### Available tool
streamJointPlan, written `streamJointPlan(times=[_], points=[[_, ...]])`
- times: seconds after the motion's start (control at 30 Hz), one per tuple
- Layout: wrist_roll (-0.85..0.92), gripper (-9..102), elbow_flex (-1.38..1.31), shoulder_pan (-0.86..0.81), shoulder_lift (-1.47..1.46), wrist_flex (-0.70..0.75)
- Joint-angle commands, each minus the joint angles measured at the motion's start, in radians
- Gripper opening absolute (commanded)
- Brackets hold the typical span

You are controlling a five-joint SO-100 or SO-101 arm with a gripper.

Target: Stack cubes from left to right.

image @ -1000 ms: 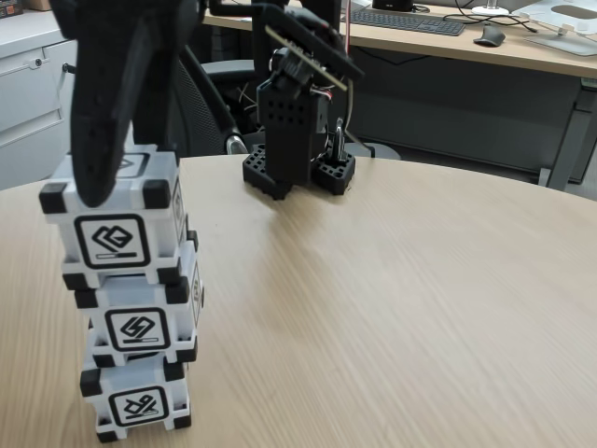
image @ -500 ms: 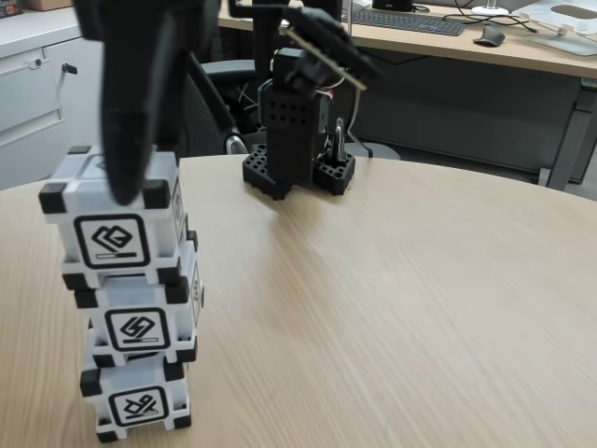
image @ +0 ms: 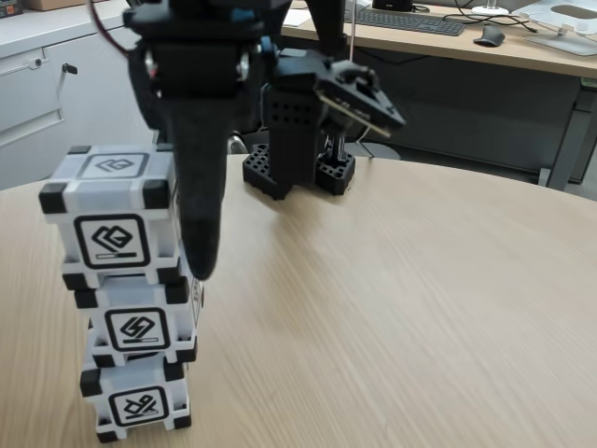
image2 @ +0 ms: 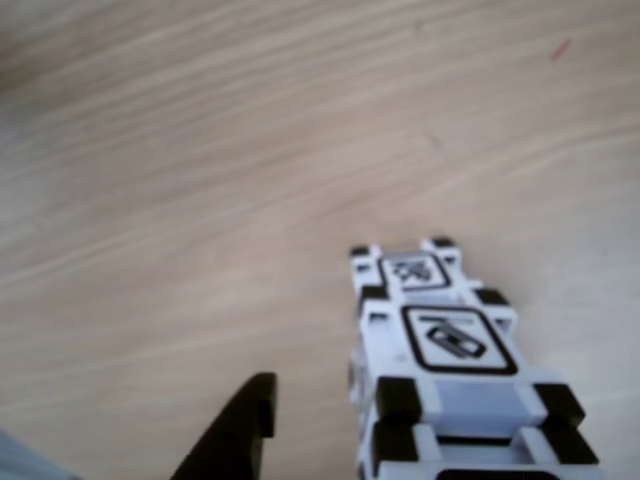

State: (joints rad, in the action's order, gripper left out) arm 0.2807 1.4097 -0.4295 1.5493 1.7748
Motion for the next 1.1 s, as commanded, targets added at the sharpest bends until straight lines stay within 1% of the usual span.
streamJointPlan(times=[0.0, 0.17, 0.27, 0.37, 0.43, 0.47, 0.63, 0.87, 1.07], points=[[-0.002, 41, -0.011, 0.043, 0.023, 0.000], [-0.025, 41, -0.014, 0.106, 0.023, 0.000], [-0.038, 36, -0.014, 0.144, 0.025, 0.000], [-0.048, 21, -0.014, 0.193, 0.025, 0.000], [-0.064, 6, -0.015, 0.236, 0.025, 0.000], [-0.087, 1, -0.015, 0.256, 0.026, 0.000], [-0.150, 0, -0.017, 0.301, 0.072, 0.000], [-0.144, 0, -0.015, 0.302, 0.222, 0.000], [-0.149, 0, -0.006, 0.301, 0.270, 0.000]])
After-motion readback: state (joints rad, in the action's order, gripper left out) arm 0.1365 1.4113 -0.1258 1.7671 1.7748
